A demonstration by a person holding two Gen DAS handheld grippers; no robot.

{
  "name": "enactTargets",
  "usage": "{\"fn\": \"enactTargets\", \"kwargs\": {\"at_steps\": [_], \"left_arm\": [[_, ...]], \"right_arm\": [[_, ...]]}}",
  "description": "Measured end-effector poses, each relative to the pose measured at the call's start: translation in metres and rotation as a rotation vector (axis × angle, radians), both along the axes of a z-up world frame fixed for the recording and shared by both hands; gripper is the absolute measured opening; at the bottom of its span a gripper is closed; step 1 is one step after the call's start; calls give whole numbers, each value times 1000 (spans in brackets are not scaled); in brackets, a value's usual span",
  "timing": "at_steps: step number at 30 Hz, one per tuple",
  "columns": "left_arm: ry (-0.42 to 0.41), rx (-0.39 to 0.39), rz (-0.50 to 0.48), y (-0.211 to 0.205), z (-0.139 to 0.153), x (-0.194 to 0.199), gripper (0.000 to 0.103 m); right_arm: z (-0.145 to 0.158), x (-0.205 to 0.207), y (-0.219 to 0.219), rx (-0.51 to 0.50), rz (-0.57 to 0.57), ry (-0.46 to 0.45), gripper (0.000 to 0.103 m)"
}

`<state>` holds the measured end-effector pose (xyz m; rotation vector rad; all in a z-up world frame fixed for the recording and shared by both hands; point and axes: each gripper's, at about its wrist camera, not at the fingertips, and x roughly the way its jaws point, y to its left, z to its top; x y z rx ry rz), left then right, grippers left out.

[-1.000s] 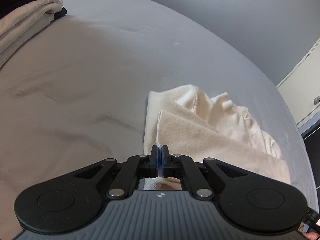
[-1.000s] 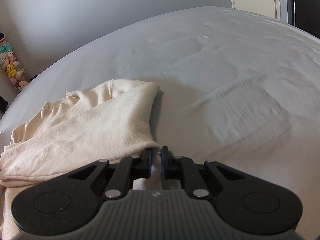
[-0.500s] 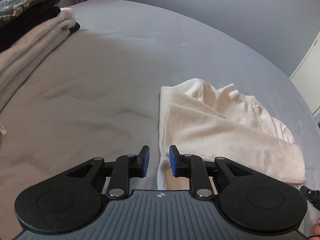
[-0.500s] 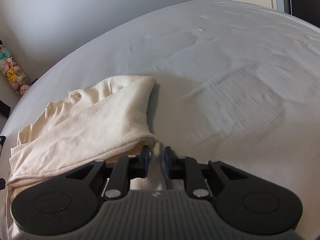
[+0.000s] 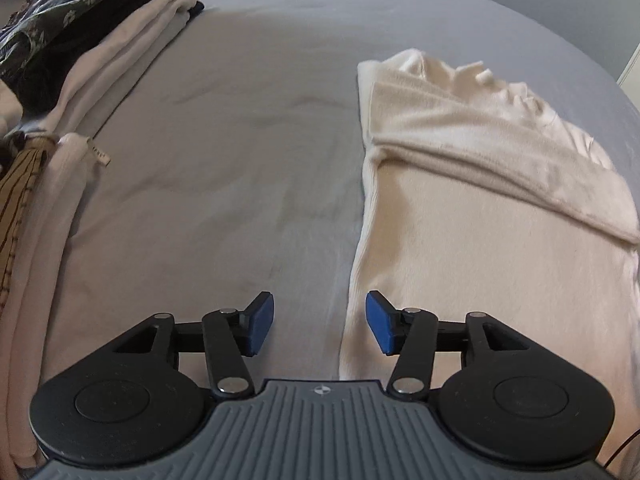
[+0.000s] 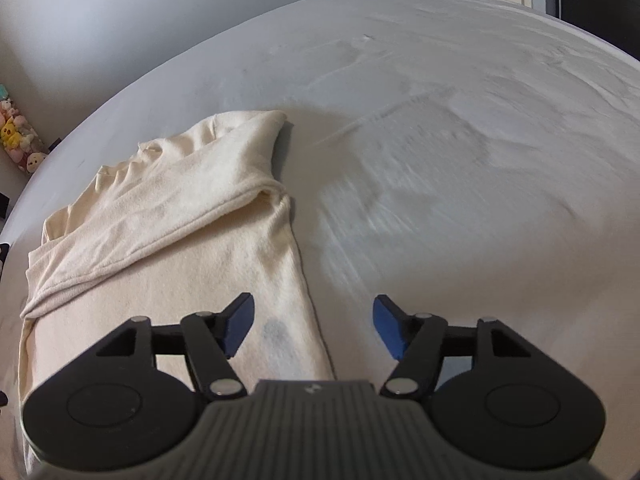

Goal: Fold clothes

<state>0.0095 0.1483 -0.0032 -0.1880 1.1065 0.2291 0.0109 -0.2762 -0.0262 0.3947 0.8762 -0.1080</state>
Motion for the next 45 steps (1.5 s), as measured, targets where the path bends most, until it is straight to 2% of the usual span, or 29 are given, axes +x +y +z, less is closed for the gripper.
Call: {"fn": "enactTargets", "kwargs": {"at_steps": [2, 4, 8, 12, 14, 15, 17, 18, 19, 20, 21, 22, 27, 33, 37, 39, 45], "left_arm": [[36, 52, -8, -5, -5, -5, 61], [68, 63, -11, -6, -10, -8, 61], [117, -47, 11, 1, -19, -13, 64], [126, -71, -2, 0, -23, -17, 68], [128, -83, -13, -2, -23, -19, 68], [124, -90, -19, -2, -23, -20, 68], [115, -104, -30, -2, -23, -21, 62], [106, -114, -38, -3, -22, -22, 53], [97, -124, -47, -3, -21, -22, 40], [87, -143, -55, -4, -20, -23, 32], [75, -165, -63, -4, -19, -23, 15], [64, -187, -72, -5, -18, -23, 7], [-14, -212, -67, -4, -8, -26, 4], [-130, -247, 7, 9, 8, -26, 4], [-222, -173, 18, 11, 20, -21, 4], [-245, -166, 21, 12, 21, -15, 4], [-207, -70, -10, 3, 9, 5, 4]], "right_arm": [[-1, -6, -5, 23, -25, 24, 72], [-2, -9, -6, 30, -37, 61, 72], [-3, -18, -2, 28, -28, 127, 72], [-6, -21, 2, 22, -9, 179, 72], [-6, -22, 4, 12, 1, 188, 65], [-5, -23, 4, 20, 1, 184, 57], [-5, -26, 4, 37, 1, 174, 47], [-4, -27, 4, 46, 0, 169, 39], [-4, -28, 4, 54, 0, 164, 28], [-3, -29, 3, 62, 0, 159, 21], [-3, -31, 3, 71, 0, 154, 13], [-2, -32, 3, 79, 0, 150, 9], [4, -39, 0, 124, -14, 85, 6], [24, -49, 0, 120, -26, -105, 6], [31, -45, 3, 77, -30, -201, 6], [30, -39, 5, 54, -25, -219, 6], [16, -18, 8, -6, -6, -204, 6]]}}
